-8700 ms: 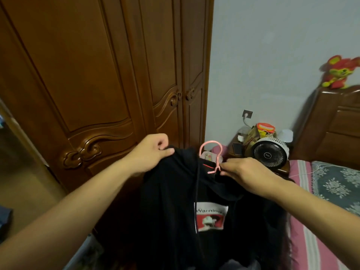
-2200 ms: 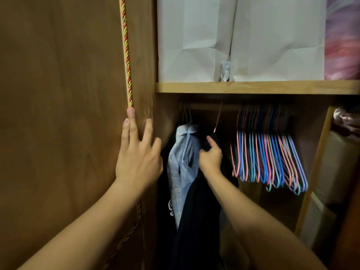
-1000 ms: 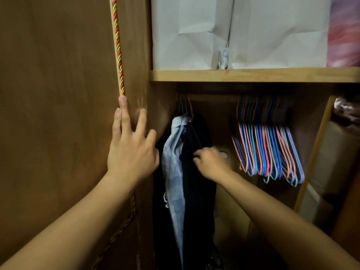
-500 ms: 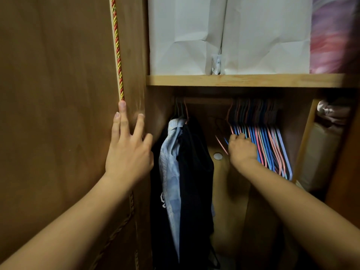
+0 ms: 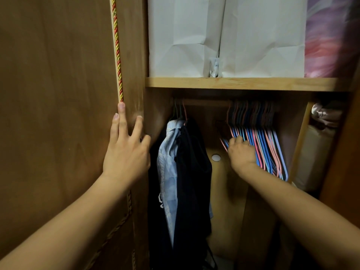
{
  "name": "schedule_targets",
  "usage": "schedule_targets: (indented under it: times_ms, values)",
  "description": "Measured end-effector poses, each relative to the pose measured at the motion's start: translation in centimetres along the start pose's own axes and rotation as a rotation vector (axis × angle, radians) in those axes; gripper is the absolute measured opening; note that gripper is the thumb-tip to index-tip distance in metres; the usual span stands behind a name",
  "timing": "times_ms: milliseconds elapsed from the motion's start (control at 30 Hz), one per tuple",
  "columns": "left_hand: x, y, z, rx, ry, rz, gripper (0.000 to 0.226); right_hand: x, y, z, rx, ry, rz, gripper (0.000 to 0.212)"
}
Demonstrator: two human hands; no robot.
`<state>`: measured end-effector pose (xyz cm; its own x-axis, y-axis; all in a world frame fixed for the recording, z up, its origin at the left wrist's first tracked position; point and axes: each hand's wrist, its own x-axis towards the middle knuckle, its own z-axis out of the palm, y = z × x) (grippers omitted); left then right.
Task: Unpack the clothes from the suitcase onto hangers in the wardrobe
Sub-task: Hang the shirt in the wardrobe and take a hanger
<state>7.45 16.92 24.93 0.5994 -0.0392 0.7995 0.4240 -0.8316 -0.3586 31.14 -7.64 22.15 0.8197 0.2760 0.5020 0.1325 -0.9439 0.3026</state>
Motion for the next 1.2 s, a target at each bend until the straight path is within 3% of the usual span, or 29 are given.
schedule_targets:
  times_ms: [100, 233, 433, 767, 867, 1000, 1033, 1100, 1200]
  values:
    - [0.0, 0.0, 0.0, -0.001, 0.001, -0.008, 0.024, 0.2, 0.2, -0.2, 0.062, -0.012, -0.028, 0.031]
    - [0.0, 0.1, 0.1, -0.001, 0.001, -0.015, 0.024, 0.4, -0.1, -1.2, 0.325, -0.011, -0.024, 0.021]
    - [0.1, 0.2, 0.2, -0.008, 0.003, -0.017, 0.026, 1.8, -1.6, -2.3, 0.750, 0.076, 0.129, 0.024]
    - [-0.3, 0.1, -0.4, -0.044, -0.054, -0.039, 0.026, -3.3, -5.0, -4.3, 0.838, 0.097, 0.147, 0.023]
    - [-1.7, 0.9, -1.1, -0.193, -0.051, -0.082, 0.026, -8.5, -6.1, -3.5, 0.832, 0.118, 0.183, 0.026]
    - [-5.7, 4.6, -0.3, -0.639, -0.052, -0.126, 0.024, -18.8, -7.4, 0.7, 0.823, 0.082, 0.201, 0.036]
    - [-8.1, 6.8, -0.1, -0.799, -0.094, -0.116, 0.024, -23.5, -7.6, 2.0, 0.835, 0.029, 0.226, 0.040]
    - [-11.5, 9.5, 0.2, -1.142, -0.225, -0.295, 0.022, -29.5, -8.6, 3.5, 0.878, -0.015, 0.196, 0.047]
    - [-23.6, 17.1, -0.1, -1.447, -0.824, -0.450, 0.020, -44.4, -9.6, 6.4, 0.911, -0.138, 0.326, 0.024]
